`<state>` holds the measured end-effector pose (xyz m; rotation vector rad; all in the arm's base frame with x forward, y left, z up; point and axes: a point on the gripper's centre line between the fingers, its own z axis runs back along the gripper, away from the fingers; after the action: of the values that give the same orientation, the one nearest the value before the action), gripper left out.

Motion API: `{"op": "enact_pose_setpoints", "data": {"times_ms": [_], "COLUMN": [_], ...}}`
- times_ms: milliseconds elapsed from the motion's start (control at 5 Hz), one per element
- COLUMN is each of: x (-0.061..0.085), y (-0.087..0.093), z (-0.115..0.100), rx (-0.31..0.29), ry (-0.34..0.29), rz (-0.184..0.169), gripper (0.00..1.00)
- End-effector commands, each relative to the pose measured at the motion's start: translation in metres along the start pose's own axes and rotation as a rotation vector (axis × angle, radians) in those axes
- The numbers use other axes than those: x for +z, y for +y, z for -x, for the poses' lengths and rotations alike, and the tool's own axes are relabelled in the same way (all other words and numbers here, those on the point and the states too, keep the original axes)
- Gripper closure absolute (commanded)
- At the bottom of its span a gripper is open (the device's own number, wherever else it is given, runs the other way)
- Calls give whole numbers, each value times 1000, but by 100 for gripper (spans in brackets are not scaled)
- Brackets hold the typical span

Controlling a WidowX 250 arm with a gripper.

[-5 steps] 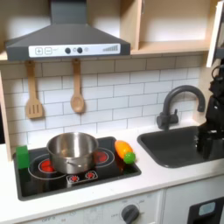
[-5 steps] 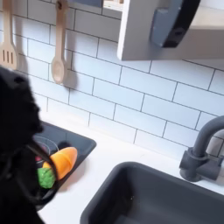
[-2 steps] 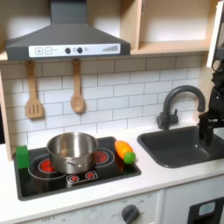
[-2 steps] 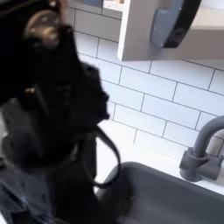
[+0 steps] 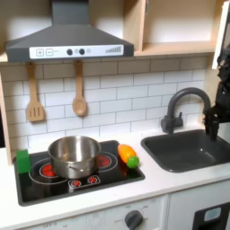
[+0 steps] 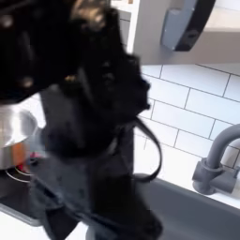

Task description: Close microwave

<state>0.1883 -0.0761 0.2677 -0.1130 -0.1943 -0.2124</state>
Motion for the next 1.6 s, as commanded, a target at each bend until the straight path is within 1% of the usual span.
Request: {"op": "enact_pose_setpoints", "data": {"times_ms": [0, 200, 600, 800, 1000, 1400], "x": [-1, 0, 3, 4, 7, 11], "y": [-11, -12, -11, -5, -5, 5], "z": [-11, -16, -38, -44, -49, -58], "rx": [-57, -60, -53, -30, -30, 20], "ry": [-8, -13, -19, -22, -26, -30], "rz": [21, 26, 30, 26, 27, 16], "gripper": [0, 0, 0, 0, 0, 0]}}
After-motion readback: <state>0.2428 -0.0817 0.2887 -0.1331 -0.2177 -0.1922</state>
